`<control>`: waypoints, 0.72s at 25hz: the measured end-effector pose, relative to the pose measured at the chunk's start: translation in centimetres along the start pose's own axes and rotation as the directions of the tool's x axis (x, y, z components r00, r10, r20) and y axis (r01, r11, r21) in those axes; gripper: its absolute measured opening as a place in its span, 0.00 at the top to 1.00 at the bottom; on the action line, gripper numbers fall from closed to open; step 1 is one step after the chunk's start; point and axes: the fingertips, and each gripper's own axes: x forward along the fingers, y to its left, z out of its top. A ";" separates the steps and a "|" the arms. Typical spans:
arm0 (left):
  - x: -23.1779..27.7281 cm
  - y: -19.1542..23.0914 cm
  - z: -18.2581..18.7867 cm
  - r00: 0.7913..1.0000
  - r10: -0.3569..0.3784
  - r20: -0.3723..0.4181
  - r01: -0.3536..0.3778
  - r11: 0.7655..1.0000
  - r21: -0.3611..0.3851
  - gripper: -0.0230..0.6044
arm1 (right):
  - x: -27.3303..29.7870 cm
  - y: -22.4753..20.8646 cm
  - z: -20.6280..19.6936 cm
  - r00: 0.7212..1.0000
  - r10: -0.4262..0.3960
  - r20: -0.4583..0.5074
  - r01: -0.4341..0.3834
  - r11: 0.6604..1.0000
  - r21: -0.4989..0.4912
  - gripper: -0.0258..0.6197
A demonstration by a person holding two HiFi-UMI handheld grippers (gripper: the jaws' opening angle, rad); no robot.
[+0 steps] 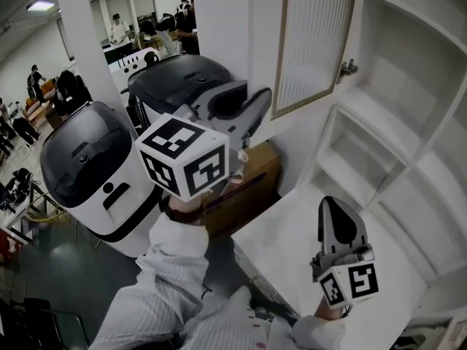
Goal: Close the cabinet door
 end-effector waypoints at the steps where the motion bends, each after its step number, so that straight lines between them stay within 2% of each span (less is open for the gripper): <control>1: 0.0 0.0 0.0 1.000 -0.010 0.005 0.010 1.000 -0.015 0.82 | 0.1 0.0 -0.2 1.000 -0.004 -0.003 0.004 1.000 0.002 0.94; 8: -0.2 -0.9 0.3 0.999 -0.029 0.035 0.031 0.998 -0.052 0.84 | 0.5 0.2 -1.2 0.999 -0.024 -0.044 0.024 1.000 0.005 0.94; 13: -0.4 -1.7 0.4 0.999 -0.014 0.045 0.017 0.998 -0.052 0.84 | 0.2 -0.4 -1.3 0.999 -0.021 -0.049 0.021 1.000 0.002 0.94; 18: -0.1 -4.3 0.6 0.998 0.019 0.056 -0.018 0.999 -0.034 0.84 | -1.1 -1.5 -1.0 1.000 0.005 -0.028 -0.005 1.000 0.001 0.94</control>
